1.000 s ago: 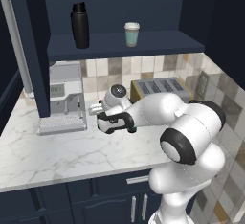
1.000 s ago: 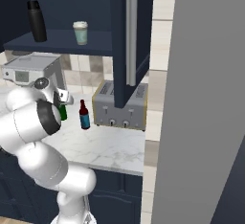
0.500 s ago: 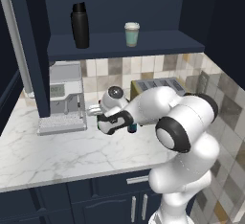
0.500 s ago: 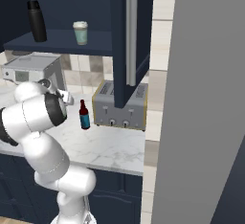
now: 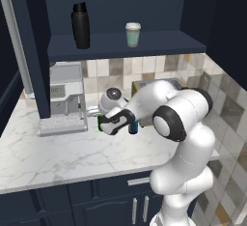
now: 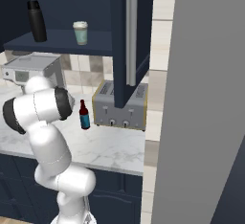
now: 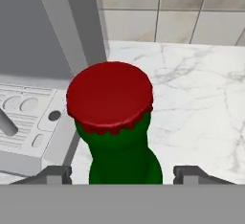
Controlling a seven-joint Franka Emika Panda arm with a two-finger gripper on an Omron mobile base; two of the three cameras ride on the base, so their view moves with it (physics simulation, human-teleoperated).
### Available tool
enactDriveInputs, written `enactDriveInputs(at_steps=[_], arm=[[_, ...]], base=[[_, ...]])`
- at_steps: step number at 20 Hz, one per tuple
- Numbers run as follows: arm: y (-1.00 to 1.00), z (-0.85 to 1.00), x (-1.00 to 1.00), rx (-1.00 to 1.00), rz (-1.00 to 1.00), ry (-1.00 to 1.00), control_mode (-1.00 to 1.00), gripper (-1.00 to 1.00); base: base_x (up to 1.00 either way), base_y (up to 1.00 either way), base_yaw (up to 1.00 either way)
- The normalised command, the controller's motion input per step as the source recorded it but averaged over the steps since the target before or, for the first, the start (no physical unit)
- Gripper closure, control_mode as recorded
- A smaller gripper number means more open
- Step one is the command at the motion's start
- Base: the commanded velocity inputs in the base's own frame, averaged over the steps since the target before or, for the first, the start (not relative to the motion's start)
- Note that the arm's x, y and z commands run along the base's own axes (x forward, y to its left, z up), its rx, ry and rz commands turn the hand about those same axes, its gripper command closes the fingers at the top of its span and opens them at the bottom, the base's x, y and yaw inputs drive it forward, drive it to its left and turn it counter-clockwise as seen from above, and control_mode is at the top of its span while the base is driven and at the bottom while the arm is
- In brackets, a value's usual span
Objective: Sort all alcoholic drinks to one cabinet, and non-alcoholic drinks to the other.
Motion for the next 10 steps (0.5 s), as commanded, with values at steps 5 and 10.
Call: enactDriveInputs(at_steps=[5,10], arm=[[0.07,-0.16,0.17,0.0,0.0,0.02,-1.0,1.0],[0.0,-0.08,0.07,0.0,0.0,0.01,-1.0,1.0]], base=[[0.0,0.0,0.0],[0.0,0.0,0.0]])
